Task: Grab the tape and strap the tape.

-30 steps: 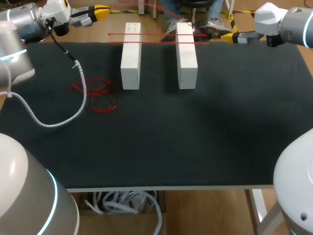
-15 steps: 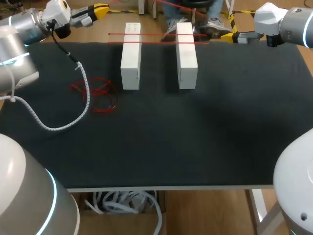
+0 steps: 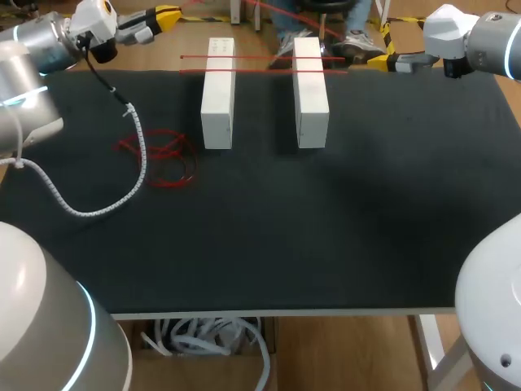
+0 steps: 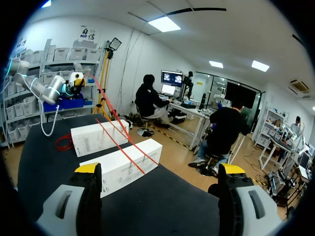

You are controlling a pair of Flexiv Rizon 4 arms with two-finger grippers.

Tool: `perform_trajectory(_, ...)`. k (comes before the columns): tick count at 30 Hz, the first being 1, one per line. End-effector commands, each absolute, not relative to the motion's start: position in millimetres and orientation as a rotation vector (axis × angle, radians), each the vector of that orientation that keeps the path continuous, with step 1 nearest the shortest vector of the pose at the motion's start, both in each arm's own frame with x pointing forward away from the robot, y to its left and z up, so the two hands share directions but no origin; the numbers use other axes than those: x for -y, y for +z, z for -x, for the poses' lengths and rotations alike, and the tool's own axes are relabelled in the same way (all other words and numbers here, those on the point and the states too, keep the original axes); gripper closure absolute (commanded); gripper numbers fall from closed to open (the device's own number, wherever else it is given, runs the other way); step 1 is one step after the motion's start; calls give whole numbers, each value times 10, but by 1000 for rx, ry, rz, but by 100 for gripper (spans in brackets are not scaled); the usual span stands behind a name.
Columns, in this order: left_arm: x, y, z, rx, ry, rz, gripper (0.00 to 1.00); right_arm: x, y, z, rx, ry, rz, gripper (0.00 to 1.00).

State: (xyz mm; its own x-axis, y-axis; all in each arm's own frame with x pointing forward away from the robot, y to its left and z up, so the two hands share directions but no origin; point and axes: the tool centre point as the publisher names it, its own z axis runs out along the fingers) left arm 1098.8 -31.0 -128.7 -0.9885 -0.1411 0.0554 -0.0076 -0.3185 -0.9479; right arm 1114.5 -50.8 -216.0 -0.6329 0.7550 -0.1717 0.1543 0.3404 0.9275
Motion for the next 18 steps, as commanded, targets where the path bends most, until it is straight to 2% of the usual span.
perform_trajectory(1,309,-1290,-10980,-1781,-2477,196,100,512,-2163,-11163,-2015,1297,-791,0)
perform_trajectory(18,309,-1290,-10980,-1781,-2477,196,100,516,-2108,-11040,-1867,854,-597,0)
